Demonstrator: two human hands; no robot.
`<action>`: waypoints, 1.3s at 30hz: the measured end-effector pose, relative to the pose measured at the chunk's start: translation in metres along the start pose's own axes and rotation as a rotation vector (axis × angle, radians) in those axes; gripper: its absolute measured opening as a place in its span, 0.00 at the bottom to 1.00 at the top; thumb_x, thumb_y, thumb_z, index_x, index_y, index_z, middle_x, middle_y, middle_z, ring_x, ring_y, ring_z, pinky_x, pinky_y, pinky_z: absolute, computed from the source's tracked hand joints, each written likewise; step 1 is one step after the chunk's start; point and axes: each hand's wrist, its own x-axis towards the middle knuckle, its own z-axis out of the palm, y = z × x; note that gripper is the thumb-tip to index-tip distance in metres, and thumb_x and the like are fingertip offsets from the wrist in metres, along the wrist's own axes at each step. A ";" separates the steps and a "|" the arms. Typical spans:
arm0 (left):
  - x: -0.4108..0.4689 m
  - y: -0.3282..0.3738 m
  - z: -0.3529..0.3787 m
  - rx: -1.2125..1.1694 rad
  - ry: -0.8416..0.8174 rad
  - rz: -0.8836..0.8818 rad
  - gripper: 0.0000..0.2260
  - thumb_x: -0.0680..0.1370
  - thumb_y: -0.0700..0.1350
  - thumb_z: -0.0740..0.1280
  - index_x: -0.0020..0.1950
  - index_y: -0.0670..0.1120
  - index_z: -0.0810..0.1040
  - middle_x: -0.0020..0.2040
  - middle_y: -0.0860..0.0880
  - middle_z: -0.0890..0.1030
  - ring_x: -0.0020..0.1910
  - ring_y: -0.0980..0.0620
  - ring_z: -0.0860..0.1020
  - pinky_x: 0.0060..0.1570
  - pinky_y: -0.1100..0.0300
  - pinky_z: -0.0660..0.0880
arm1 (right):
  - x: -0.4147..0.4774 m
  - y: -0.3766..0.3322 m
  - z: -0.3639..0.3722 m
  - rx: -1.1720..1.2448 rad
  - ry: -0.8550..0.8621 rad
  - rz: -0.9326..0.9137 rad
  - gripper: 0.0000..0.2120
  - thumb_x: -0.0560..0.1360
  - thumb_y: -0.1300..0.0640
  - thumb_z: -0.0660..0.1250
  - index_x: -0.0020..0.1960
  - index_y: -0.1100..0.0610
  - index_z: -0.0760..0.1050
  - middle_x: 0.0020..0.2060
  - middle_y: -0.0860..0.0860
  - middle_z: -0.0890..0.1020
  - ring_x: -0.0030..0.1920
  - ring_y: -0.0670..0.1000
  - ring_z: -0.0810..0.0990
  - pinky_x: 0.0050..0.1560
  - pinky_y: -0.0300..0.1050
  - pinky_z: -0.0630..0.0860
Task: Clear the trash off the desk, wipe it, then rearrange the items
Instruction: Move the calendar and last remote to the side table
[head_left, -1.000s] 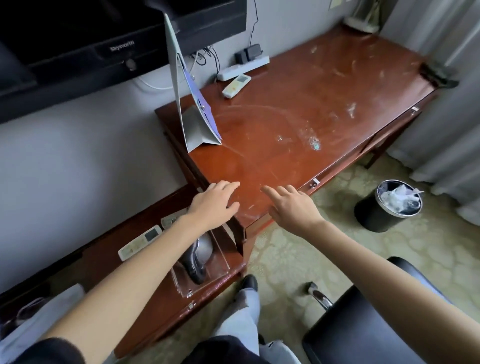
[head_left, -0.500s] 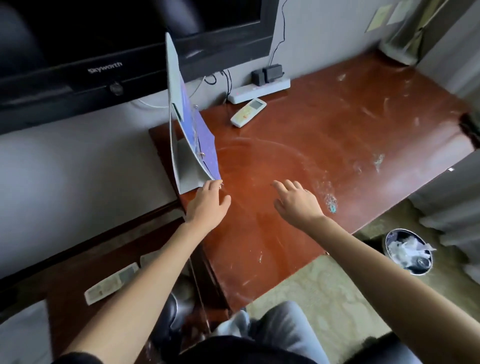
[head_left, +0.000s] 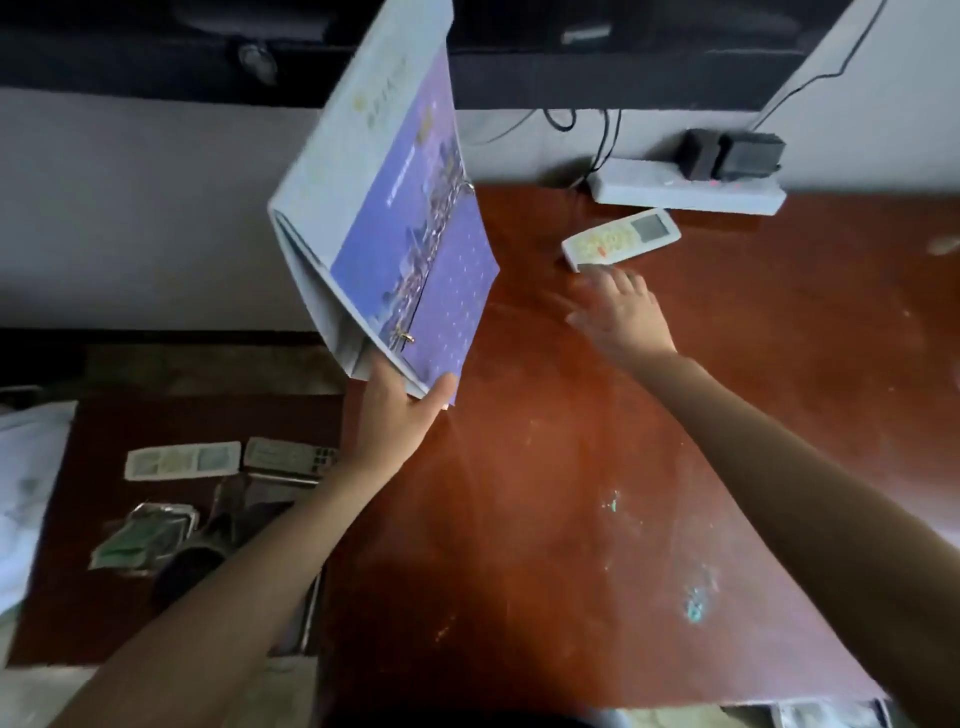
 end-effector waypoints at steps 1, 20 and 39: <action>0.002 0.004 0.004 -0.018 0.019 -0.006 0.32 0.68 0.57 0.65 0.64 0.35 0.69 0.58 0.42 0.77 0.59 0.47 0.75 0.59 0.67 0.70 | 0.016 0.009 0.001 0.016 0.006 -0.017 0.29 0.73 0.50 0.67 0.71 0.54 0.63 0.69 0.54 0.68 0.69 0.58 0.63 0.65 0.56 0.63; -0.001 0.003 0.030 -0.237 0.226 -0.054 0.15 0.72 0.34 0.70 0.58 0.36 0.75 0.54 0.49 0.77 0.51 0.61 0.76 0.51 0.75 0.71 | 0.007 0.031 0.006 0.093 -0.093 -0.091 0.32 0.68 0.47 0.73 0.69 0.50 0.68 0.56 0.59 0.71 0.59 0.60 0.68 0.57 0.55 0.70; -0.060 -0.037 -0.075 -0.371 -0.178 0.003 0.16 0.73 0.34 0.67 0.59 0.41 0.73 0.55 0.47 0.79 0.53 0.55 0.78 0.54 0.66 0.74 | -0.172 -0.126 0.011 0.243 0.055 0.245 0.31 0.64 0.45 0.75 0.65 0.49 0.72 0.45 0.50 0.68 0.53 0.55 0.71 0.51 0.48 0.71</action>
